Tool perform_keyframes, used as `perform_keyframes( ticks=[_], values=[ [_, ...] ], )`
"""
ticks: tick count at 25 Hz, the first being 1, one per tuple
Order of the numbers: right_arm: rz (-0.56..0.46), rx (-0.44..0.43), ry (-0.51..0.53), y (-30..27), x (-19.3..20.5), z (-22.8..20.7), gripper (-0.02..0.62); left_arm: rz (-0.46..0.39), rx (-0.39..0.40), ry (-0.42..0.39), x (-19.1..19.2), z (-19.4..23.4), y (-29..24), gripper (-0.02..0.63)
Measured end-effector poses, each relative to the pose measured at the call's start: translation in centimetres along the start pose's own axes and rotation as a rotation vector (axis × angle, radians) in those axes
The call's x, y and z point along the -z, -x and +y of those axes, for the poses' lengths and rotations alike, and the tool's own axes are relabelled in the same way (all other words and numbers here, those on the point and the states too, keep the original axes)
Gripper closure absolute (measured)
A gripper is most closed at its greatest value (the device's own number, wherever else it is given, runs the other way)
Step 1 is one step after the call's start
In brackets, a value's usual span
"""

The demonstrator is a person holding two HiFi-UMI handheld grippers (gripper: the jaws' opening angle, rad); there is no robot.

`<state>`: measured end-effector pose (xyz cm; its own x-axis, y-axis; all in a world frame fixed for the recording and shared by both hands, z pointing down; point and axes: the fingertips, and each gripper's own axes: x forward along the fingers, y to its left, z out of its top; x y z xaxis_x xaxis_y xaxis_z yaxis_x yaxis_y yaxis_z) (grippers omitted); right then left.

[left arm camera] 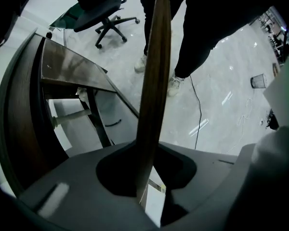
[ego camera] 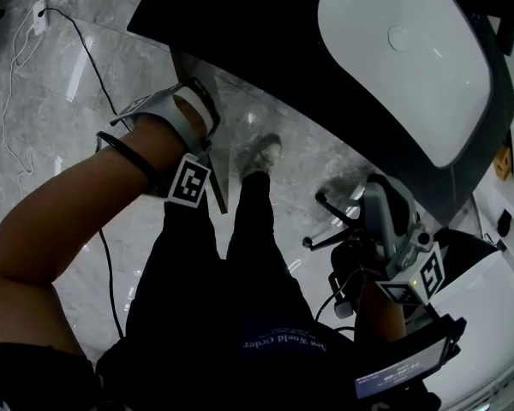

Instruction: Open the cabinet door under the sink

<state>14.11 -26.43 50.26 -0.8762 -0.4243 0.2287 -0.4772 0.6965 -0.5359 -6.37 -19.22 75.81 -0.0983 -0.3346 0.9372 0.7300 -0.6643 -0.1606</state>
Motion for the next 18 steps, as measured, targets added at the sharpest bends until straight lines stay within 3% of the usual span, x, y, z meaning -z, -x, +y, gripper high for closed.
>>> perform_keyframes(
  ticks=[12,18],
  values=[
    [-0.012,0.005,-0.027,0.8,0.3,-0.2,0.595,0.047,0.081,-0.210,1.8,-4.8,0.3,0.503],
    [0.004,-0.013,-0.034,-0.2,0.5,0.3,0.595,0.028,0.085,-0.212,1.9,-4.2,0.5,0.503]
  ],
)
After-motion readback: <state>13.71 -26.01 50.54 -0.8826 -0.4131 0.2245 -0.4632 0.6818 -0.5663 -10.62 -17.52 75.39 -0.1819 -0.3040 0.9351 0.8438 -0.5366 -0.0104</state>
